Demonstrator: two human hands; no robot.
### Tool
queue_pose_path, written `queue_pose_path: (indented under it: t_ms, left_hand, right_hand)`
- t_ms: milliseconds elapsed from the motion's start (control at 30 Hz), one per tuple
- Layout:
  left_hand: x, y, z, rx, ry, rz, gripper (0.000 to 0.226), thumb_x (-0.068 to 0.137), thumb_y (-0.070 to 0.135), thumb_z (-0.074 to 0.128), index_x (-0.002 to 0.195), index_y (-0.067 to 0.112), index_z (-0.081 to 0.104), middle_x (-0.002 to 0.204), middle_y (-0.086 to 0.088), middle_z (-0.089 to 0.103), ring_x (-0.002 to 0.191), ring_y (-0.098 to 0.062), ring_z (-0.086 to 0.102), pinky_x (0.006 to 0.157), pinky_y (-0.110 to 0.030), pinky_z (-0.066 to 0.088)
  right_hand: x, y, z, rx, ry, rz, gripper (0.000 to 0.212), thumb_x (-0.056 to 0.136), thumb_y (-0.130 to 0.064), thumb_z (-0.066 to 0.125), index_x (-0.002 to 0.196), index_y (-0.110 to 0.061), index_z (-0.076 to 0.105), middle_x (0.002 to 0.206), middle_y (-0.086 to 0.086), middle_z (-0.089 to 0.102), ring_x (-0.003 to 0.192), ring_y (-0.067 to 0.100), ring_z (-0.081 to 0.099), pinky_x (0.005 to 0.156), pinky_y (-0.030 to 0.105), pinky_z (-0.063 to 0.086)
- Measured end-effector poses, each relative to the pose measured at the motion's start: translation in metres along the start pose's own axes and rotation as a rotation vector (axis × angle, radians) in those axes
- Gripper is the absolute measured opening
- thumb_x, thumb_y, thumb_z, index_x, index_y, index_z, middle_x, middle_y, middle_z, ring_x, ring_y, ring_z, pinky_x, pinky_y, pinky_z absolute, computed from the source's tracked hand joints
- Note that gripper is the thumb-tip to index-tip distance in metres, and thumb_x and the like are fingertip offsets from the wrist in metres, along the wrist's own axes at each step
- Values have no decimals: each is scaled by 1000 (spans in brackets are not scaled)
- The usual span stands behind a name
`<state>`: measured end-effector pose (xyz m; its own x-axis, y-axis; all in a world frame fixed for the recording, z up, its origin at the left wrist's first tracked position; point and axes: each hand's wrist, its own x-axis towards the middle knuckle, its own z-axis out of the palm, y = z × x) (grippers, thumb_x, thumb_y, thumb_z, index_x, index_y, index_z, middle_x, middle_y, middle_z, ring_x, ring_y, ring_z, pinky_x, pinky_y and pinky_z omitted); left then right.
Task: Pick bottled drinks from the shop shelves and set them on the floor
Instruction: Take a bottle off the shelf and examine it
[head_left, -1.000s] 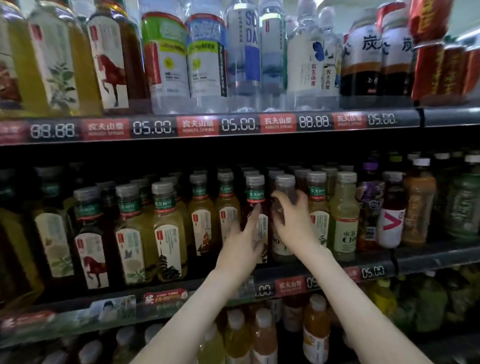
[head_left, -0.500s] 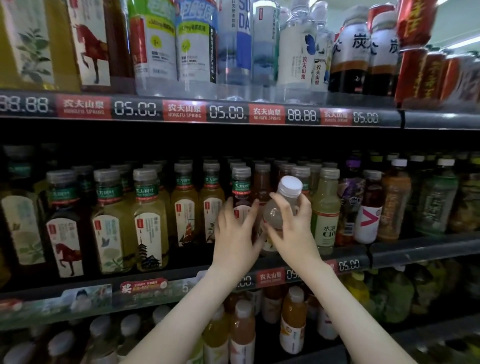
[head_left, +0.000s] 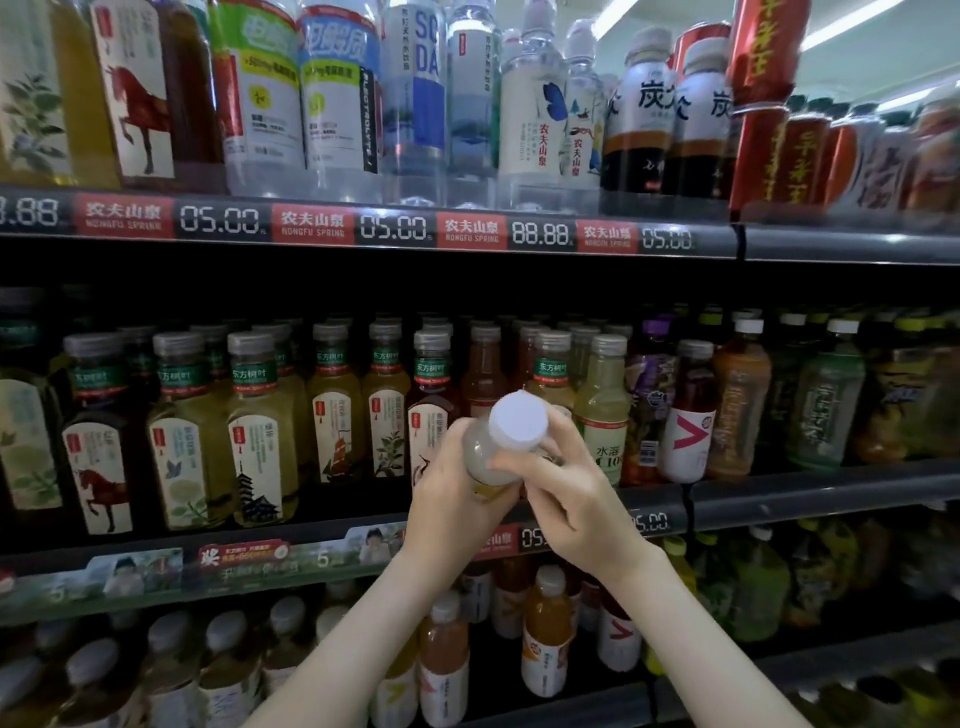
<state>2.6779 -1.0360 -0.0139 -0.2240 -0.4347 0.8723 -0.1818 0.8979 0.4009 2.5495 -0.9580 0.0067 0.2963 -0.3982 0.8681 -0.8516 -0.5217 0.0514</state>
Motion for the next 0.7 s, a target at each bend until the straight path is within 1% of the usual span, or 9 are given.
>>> queue_pose_path:
  t_ms: [67,133,233,300,333,400,467,600,700]
  left_hand:
    - [1,8,-4,-32,18,5,68,75,34,80,125,40,34,109,40,47,96,14,47,72,5,38]
    - [2,15,-8,-58,40,0,66,76,46,75,127,38,33,111,43,46,98,15,46,71,5,39]
    - [2,20,-12,-70,102,-51,72,74,50,73,129,25,35,113,24,51,97,6,53,69,-1,46]
    - [2,20,-18,-77,138,-98,75,71,51,72,128,16,38,113,10,55,98,3,59,69,-7,51]
    - [2,21,-22,-115,143,-130,77,69,54,71,128,16,38,112,10,56,100,5,59,71,-7,51]
    - [3,20,-29,-192,133,-178,80,67,56,70,129,15,41,113,11,58,105,7,57,75,-7,49]
    - [2,19,-34,-246,124,-218,80,66,54,72,130,15,43,113,17,59,106,7,57,77,-6,48]
    - [-4,13,-42,-326,100,-340,70,64,48,76,125,29,47,105,26,62,100,7,59,75,-8,49]
    - [-8,5,-50,-389,102,-455,63,66,44,81,120,38,49,104,29,63,96,6,61,72,-14,52]
  right_hand:
    - [-2,3,-7,-13,37,-13,36,98,-2,39,127,-15,56,149,25,30,141,36,31,108,36,42]
    - [-3,5,-10,-94,22,-65,50,97,5,37,139,-20,45,152,30,24,144,38,25,108,38,41]
    - [-8,12,-12,-118,43,-96,71,92,7,37,151,-29,25,155,18,19,147,26,22,108,32,40]
    - [-8,22,-15,-99,147,30,71,92,-1,39,153,-29,17,154,10,25,144,14,25,111,22,34]
    - [-6,29,-17,-101,206,141,68,92,-4,42,153,-25,19,150,8,32,141,11,27,111,20,31]
    - [0,43,-16,-87,269,398,65,93,-8,52,151,-18,24,140,8,41,133,11,30,110,28,34]
    - [8,57,-12,-87,236,565,69,91,-11,60,150,-13,24,138,11,41,130,16,29,108,40,38]
    - [19,74,-5,-245,189,709,78,88,-21,66,151,-14,20,146,20,33,132,31,25,108,52,28]
    - [22,73,1,-292,204,653,75,86,-21,68,149,-15,28,141,21,36,125,30,28,103,52,30]
